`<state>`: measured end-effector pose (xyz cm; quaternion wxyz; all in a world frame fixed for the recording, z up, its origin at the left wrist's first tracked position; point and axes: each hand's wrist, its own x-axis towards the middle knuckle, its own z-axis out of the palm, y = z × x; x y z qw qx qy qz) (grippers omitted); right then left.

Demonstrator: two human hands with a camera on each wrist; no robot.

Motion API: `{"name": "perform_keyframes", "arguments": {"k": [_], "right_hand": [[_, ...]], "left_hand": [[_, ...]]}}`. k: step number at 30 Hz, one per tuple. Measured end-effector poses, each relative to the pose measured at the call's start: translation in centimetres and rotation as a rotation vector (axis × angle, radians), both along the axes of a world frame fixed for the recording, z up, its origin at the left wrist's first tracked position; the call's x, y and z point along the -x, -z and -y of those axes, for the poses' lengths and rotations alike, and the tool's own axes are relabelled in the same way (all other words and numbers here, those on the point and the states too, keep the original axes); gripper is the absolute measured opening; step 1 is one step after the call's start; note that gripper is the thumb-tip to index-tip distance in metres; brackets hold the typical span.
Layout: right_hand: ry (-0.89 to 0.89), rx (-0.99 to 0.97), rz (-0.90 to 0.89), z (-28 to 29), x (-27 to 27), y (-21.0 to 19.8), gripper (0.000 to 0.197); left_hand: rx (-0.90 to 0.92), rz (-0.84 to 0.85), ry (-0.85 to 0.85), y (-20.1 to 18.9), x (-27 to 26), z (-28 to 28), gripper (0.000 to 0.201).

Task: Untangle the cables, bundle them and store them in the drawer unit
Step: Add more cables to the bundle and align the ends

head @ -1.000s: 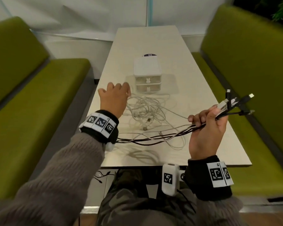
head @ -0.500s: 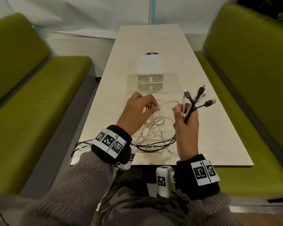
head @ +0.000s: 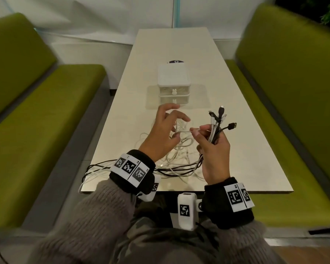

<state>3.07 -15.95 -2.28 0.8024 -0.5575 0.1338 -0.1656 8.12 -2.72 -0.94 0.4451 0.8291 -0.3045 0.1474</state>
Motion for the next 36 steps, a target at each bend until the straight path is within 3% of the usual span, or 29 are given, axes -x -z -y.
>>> {"name": "perform_keyframes", "arguments": {"k": [5,9,13,16,18,21,24,26,29,31,34,36], "right_hand": [[0.033,-0.030,-0.001,0.1,0.0,-0.2,0.022],[0.099,-0.055,-0.045,0.4,0.1,0.3,0.022],[0.254,-0.201,-0.046,2.9,0.0,0.1,0.023],[0.287,-0.219,-0.032,3.3,0.2,0.0,0.024],[0.312,-0.227,-0.024,3.2,0.3,-0.2,0.023],[0.371,-0.249,0.013,4.1,0.3,-0.7,0.024],[0.358,-0.245,0.024,4.2,0.2,-0.9,0.025],[0.327,-0.244,0.002,3.5,0.1,-0.7,0.025],[0.293,-0.254,-0.026,2.7,-0.1,-0.6,0.025],[0.279,-0.248,-0.035,2.5,-0.1,-0.6,0.024],[0.261,-0.238,-0.047,2.2,-0.1,-0.6,0.023],[0.249,-0.234,-0.057,2.2,-0.1,-0.8,0.023]], "left_hand": [[-0.009,-0.026,-0.174,0.7,-0.5,-0.6,0.027],[-0.064,-0.103,-0.100,0.5,-1.2,-1.7,0.018],[0.025,-0.221,-0.162,0.1,-1.8,-4.3,0.029],[-0.104,-0.289,-0.170,-0.1,-1.7,-5.6,0.023],[-0.251,-0.193,-0.191,0.0,-2.1,-6.4,0.016],[-0.418,-0.101,-0.400,0.9,-3.7,-8.8,0.021],[-0.389,-0.187,-0.594,1.6,-5.0,-10.5,0.024],[-0.356,-0.327,-0.523,1.4,-5.2,-10.2,0.020],[-0.515,-0.485,-0.241,0.6,-4.3,-9.1,0.046],[-0.530,-0.374,-0.164,0.0,-3.1,-7.9,0.055],[-0.333,0.063,-0.154,-0.7,-0.5,-5.1,0.030],[-0.271,0.116,-0.055,0.1,0.7,-3.1,0.019]]}}
